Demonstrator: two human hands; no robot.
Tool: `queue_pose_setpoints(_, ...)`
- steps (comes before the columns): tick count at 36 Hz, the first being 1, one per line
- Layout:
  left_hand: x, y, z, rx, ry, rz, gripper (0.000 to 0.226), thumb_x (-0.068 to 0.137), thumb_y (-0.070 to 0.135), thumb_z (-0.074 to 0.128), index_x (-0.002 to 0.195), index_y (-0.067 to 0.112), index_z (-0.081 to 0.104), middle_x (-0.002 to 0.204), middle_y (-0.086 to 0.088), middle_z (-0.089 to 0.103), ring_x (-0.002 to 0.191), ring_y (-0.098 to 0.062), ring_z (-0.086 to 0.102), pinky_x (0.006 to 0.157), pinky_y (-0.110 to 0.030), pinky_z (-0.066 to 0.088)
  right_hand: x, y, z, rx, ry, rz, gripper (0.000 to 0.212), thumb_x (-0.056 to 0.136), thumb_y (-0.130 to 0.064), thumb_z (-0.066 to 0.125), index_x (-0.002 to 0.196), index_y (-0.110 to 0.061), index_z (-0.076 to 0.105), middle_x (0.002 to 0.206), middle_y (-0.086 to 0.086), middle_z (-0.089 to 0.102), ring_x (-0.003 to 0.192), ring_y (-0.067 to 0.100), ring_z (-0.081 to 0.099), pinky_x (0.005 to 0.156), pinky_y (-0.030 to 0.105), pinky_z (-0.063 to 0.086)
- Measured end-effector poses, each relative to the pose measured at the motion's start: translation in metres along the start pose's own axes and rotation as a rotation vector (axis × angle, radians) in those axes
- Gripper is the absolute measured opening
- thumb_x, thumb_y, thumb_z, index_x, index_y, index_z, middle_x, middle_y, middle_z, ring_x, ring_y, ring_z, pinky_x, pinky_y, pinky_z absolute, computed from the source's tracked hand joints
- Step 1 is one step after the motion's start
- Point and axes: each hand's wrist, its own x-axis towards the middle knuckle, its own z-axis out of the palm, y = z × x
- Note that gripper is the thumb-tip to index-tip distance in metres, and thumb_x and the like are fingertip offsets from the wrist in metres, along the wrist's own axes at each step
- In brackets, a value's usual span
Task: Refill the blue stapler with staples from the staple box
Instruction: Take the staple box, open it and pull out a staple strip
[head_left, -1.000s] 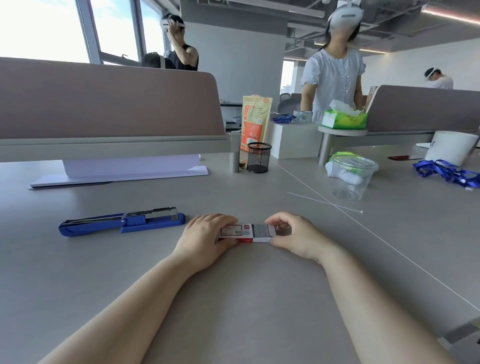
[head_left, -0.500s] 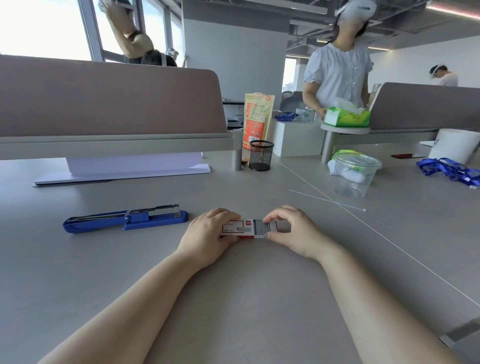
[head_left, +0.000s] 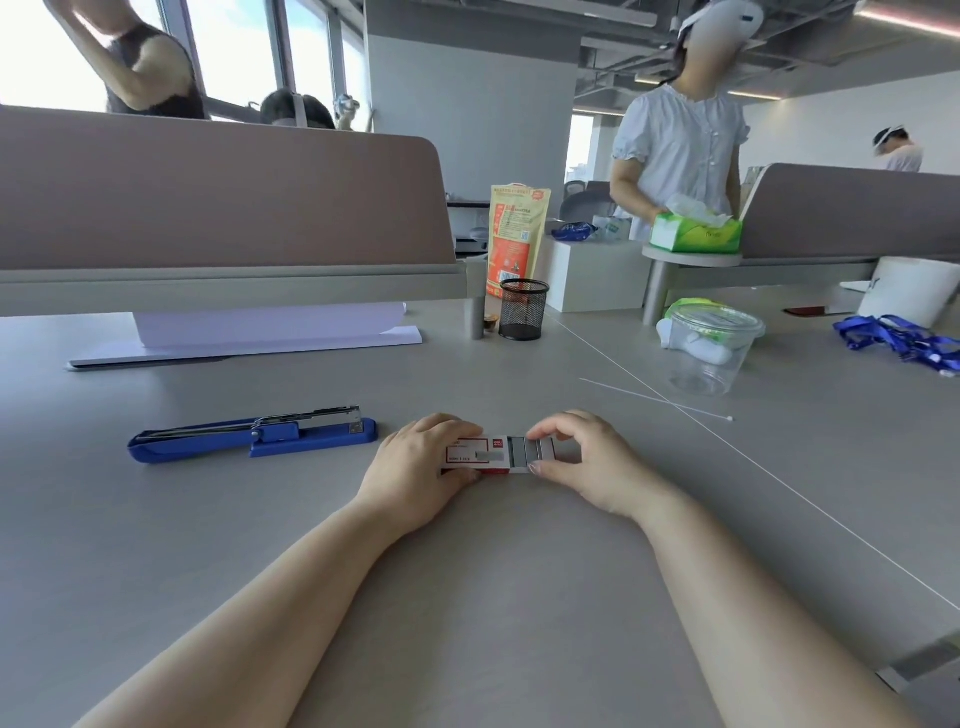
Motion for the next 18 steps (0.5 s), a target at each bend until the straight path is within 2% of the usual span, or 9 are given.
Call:
queue_pose_setpoints(5, 0.0006, -0.0012, 0.0016, -0.001, 0.016, 0.001, 0.044, 0.075, 0.03, 0.07, 0.117, 0.029, 0.058, 0.12, 0.005, 0.06, 0.109, -0.019, 0.056, 0.094, -0.038, 0.046, 0.0008, 0.0003, 0.0011, -0.023, 0.002, 0.005, 0.028, 0.074, -0.022, 0.073, 0.1, -0.023, 0.063, 0.106, -0.001, 0.058, 0.104, 0.017, 0.051, 0.086, 0.028, 0.039)
queue_pose_setpoints(12, 0.001, -0.001, 0.0014, 0.0, 0.01, 0.005, 0.045, 0.075, 0.03, 0.07, 0.118, 0.028, 0.058, 0.121, 0.004, 0.06, 0.11, -0.02, 0.055, 0.095, -0.038, 0.045, 0.0012, 0.0002, 0.0029, -0.004, -0.011, 0.009, 0.028, 0.075, -0.017, 0.071, 0.095, -0.029, 0.056, 0.108, -0.003, 0.058, 0.109, 0.018, 0.049, 0.093, 0.03, 0.039)
queue_pose_setpoints(18, 0.0003, -0.0003, 0.0009, 0.014, 0.012, 0.009, 0.043, 0.077, 0.031, 0.069, 0.118, 0.029, 0.058, 0.122, 0.004, 0.06, 0.109, -0.019, 0.055, 0.094, -0.037, 0.045, 0.0001, -0.004, 0.0011, 0.047, 0.031, 0.006, 0.032, 0.071, -0.015, 0.075, 0.09, -0.027, 0.052, 0.102, -0.006, 0.057, 0.105, 0.017, 0.051, 0.086, 0.028, 0.038)
